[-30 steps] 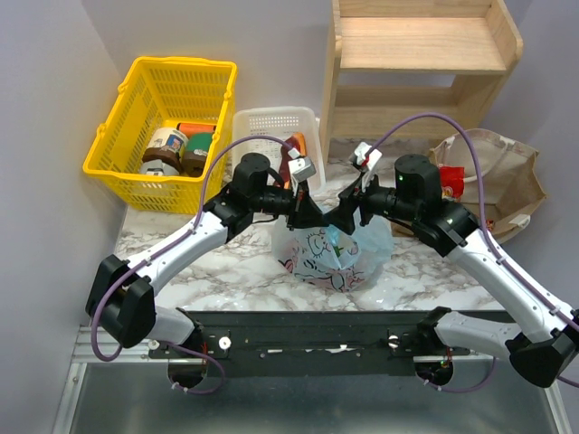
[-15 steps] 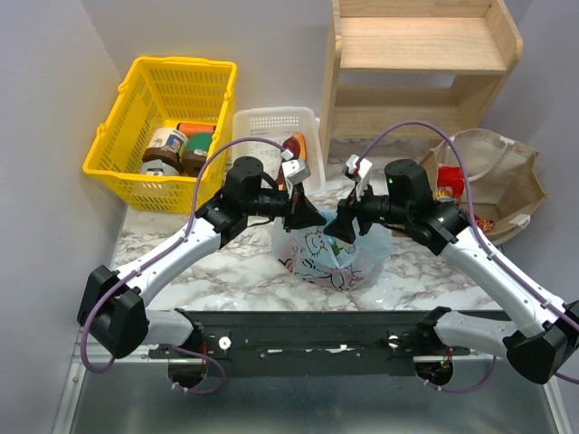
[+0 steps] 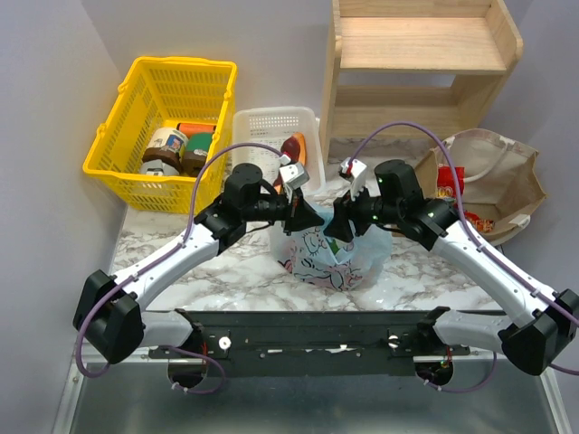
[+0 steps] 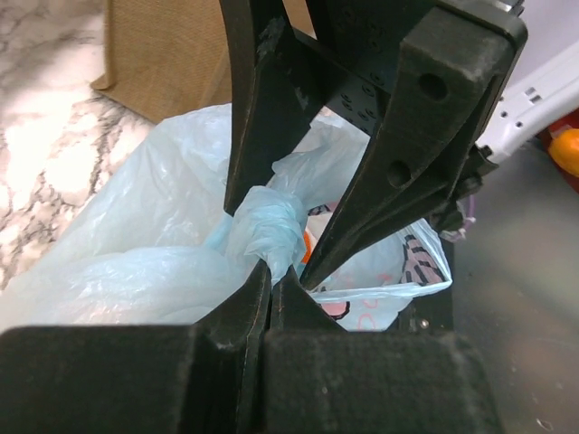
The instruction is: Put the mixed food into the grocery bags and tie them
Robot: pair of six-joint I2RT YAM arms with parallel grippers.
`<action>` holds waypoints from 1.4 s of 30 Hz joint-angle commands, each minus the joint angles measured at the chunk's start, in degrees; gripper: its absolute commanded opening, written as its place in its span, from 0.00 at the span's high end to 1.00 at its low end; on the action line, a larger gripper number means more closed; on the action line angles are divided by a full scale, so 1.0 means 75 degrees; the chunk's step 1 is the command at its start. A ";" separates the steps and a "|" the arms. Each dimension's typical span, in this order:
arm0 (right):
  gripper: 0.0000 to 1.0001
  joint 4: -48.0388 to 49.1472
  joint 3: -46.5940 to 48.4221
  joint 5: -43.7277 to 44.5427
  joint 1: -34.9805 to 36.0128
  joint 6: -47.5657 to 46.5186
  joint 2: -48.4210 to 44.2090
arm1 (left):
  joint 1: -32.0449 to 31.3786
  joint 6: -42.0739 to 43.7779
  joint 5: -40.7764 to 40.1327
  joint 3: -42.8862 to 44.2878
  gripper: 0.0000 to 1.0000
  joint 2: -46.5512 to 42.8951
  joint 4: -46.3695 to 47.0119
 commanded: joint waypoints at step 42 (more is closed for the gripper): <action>0.99 0.2021 -0.1858 0.3974 0.0059 0.1669 -0.1111 | -0.1575 -0.0028 -0.4200 -0.1390 1.00 -0.0633 0.1665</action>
